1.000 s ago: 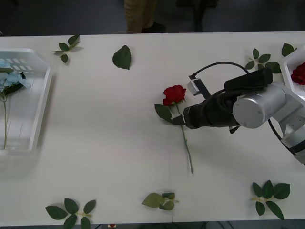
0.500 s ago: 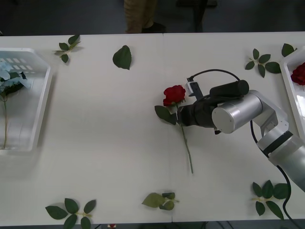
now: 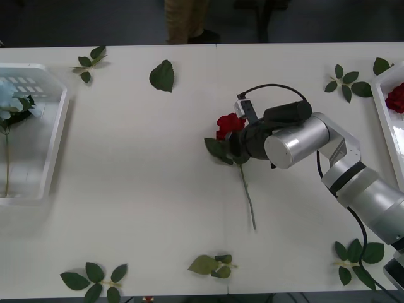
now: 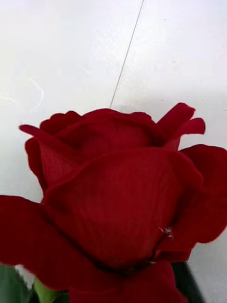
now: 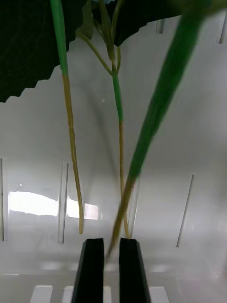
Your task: Place the red flowers into the right box and the blue flowers into the left box. If a person shows an open palm, hand one flower to the person first, then continue sorting.
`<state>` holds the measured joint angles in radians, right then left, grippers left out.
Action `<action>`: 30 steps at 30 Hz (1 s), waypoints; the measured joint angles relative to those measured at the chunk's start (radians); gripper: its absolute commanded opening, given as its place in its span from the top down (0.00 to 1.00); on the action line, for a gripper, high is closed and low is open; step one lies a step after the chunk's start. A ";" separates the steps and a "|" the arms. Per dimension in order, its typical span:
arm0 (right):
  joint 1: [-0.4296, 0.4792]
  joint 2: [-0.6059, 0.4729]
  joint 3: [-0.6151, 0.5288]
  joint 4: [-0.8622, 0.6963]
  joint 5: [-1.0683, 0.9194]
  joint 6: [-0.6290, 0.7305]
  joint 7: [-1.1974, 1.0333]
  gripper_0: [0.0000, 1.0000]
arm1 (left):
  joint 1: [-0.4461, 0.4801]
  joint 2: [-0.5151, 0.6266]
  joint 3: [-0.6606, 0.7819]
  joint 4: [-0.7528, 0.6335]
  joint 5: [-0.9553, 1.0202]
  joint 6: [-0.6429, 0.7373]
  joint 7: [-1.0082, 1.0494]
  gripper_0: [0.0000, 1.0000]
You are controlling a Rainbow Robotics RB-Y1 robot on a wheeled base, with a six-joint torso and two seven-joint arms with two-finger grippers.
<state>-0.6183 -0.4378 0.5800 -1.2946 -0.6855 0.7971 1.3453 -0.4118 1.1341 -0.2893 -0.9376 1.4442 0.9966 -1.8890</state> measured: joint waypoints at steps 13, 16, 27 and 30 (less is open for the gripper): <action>0.000 -0.061 -0.013 -0.088 0.008 0.136 0.000 1.00 | 0.001 0.000 0.009 0.000 -0.034 0.000 -0.061 0.00; 0.000 -0.115 -0.086 -0.203 -0.028 0.308 0.000 1.00 | 0.001 0.000 0.027 0.000 -0.034 0.028 -0.061 0.00; -0.002 -0.308 -0.538 -0.336 -0.204 0.642 0.002 1.00 | 0.001 0.047 0.265 -0.097 0.002 0.449 -0.404 0.00; -0.003 -0.417 -0.540 -0.282 -0.206 0.642 0.013 1.00 | 0.001 0.053 0.320 -0.137 0.100 0.534 -0.562 0.00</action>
<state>-0.6215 -0.8546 0.0403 -1.5767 -0.8915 1.4389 1.3586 -0.4110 1.1873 0.0310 -1.0747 1.5439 1.5304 -2.4508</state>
